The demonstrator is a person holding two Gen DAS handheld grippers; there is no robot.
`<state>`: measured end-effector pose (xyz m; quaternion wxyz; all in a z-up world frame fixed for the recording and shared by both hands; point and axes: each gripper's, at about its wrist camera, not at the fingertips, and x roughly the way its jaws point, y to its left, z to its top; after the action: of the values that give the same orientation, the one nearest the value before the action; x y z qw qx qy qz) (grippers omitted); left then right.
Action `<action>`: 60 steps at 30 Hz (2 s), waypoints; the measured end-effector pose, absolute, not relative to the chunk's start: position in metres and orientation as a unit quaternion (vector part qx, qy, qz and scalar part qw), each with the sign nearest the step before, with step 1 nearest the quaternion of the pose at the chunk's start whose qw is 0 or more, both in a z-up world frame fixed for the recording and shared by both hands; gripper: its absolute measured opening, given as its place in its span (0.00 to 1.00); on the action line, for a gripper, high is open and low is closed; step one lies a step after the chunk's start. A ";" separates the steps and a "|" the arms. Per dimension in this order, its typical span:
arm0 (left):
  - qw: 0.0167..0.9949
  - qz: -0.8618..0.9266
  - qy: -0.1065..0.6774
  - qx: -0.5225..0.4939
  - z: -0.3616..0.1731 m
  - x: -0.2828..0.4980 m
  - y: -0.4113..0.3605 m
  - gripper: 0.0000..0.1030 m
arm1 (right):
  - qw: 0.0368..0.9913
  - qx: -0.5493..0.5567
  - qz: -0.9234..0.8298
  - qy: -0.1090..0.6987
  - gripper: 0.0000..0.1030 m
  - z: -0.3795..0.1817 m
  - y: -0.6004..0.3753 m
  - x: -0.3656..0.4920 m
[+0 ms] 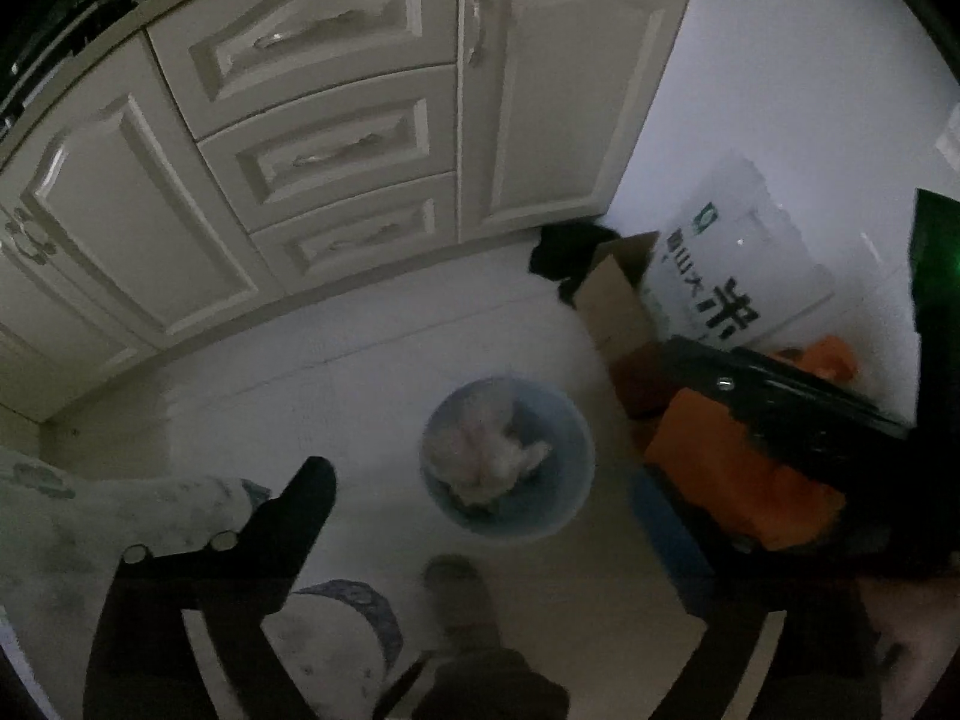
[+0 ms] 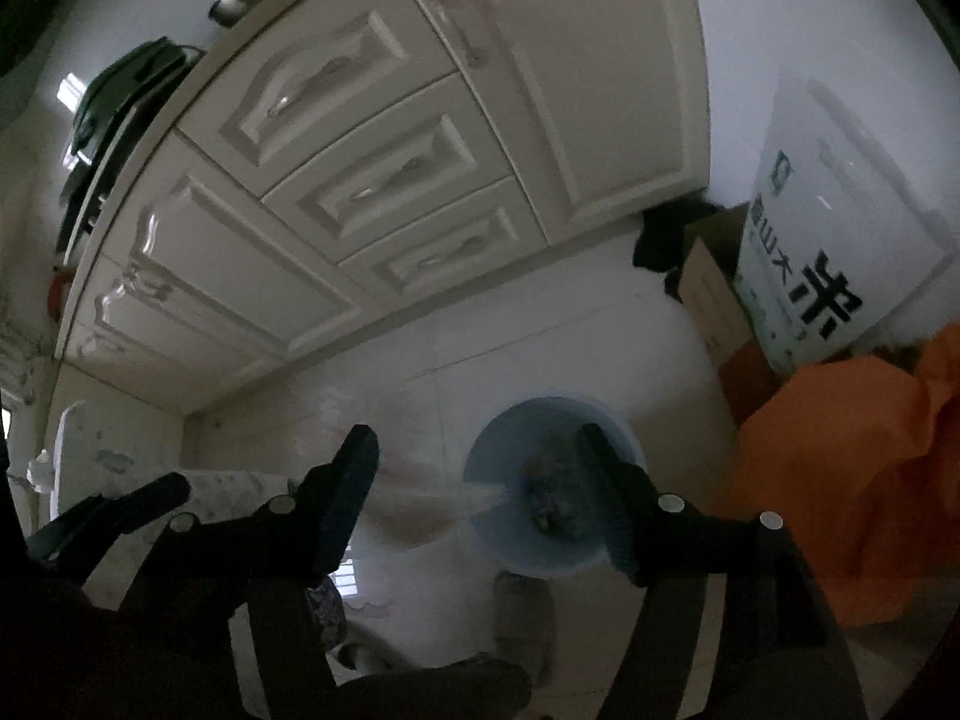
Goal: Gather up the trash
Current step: 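Carry both items to the blue bin and open both tools over it, then bring both tools back to the table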
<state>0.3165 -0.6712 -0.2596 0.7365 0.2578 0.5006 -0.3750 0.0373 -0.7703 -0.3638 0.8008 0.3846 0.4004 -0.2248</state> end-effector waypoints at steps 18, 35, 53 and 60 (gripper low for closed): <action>0.789 -0.376 0.436 0.212 -0.164 0.214 -0.546 0.99 | 0.819 0.357 -0.262 0.366 1.00 -0.288 -0.725 0.003; 0.872 -0.357 0.315 0.117 -0.024 0.114 -0.335 0.99 | 0.888 0.272 -0.216 0.301 1.00 -0.156 -0.611 0.003; 0.953 -0.202 0.228 0.014 0.040 -0.012 -0.072 0.99 | 0.965 0.146 -0.050 0.213 1.00 -0.044 -0.421 0.039; 0.970 -0.135 0.203 -0.005 0.051 -0.071 -0.013 0.99 | 0.972 0.121 -0.001 0.200 1.00 -0.031 -0.359 0.042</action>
<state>-0.0712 -0.0127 0.0505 0.9698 -0.0048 0.2029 -0.1350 0.0425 -0.3593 -0.0311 0.9723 0.1209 0.2001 -0.0010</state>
